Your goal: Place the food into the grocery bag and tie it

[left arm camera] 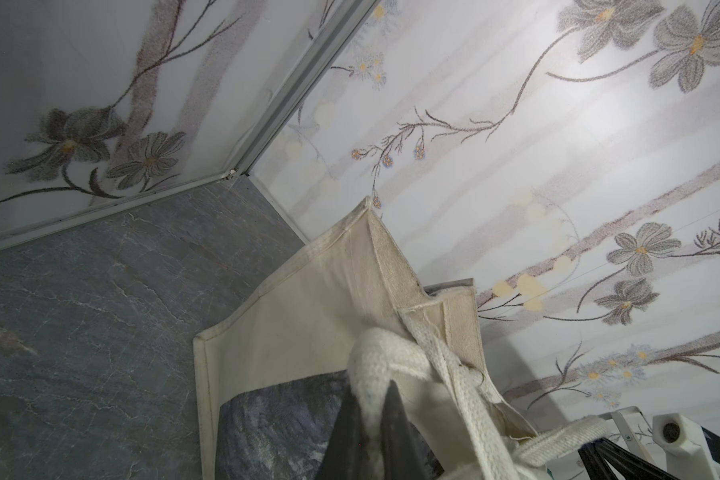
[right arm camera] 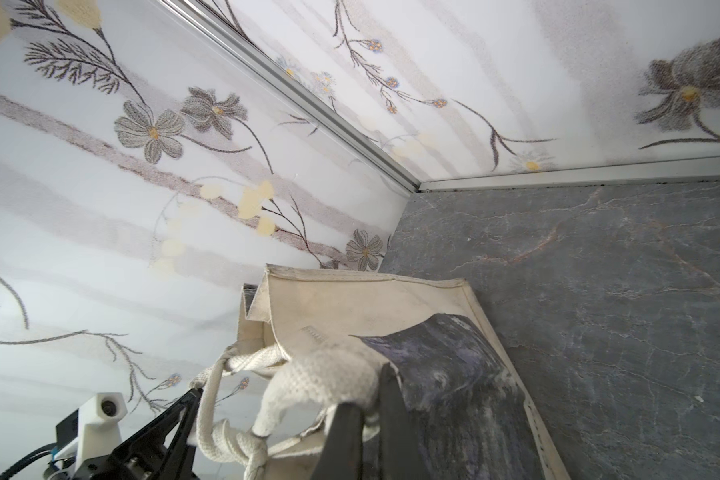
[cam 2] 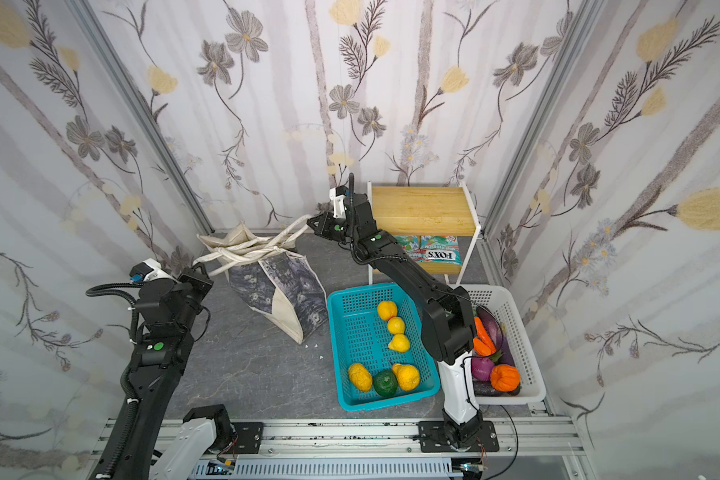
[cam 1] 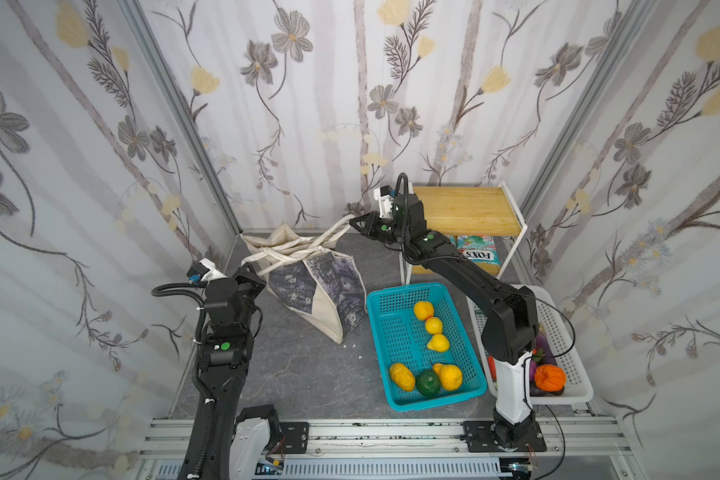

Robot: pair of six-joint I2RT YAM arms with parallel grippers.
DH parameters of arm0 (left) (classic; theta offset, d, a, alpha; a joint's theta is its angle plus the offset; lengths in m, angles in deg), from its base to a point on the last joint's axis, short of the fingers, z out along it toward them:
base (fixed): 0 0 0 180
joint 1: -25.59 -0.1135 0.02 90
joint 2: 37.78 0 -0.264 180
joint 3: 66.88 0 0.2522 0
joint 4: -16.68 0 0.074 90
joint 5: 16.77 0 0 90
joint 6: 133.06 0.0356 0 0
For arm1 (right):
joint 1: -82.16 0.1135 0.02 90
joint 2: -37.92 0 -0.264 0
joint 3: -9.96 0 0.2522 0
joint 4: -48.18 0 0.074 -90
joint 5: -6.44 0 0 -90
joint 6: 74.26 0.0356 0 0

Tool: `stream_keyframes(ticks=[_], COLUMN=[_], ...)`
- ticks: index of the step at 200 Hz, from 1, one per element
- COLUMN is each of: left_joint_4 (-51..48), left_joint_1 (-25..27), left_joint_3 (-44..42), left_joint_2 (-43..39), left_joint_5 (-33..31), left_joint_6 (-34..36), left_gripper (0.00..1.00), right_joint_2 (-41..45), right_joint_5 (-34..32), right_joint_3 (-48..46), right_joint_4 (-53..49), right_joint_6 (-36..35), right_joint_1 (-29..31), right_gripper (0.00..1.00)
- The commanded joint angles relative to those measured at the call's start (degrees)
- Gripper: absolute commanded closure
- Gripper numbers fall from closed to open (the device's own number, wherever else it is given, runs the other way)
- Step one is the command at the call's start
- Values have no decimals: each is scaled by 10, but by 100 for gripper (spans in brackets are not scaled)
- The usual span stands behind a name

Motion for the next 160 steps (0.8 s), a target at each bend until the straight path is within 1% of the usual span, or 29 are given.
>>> stream_keyframes(ticks=[1, 40, 68, 109, 127, 145, 160], left_joint_4=[16, 25, 36, 59, 67, 70, 74], left_joint_1=[-14, -15, -15, -14, -14, -14, -15], left_joint_3=[-12, -32, -28, -43, -37, -35, -37], left_joint_2=[-7, -3, 2, 20, 43, 49, 49], left_joint_5=[-143, -154, -146, -125, -102, -110, -133], left_joint_6=[5, 9, 15, 5, 22, 19, 20], left_gripper=[100, 100, 100, 100, 100, 100, 100], right_joint_2=[-9, -19, -25, -18, -29, -33, -39], right_joint_5=[-138, -160, -168, -233, -269, -271, -263], right_joint_3=[24, 44, 62, 66, 94, 97, 94], right_joint_4=[75, 58, 50, 38, 11, 12, 19], right_joint_6=[26, 10, -23, -98, -150, -157, -141], right_joint_1=[-27, -30, -20, 9, 21, 22, 20], right_gripper=[100, 100, 100, 100, 100, 100, 100])
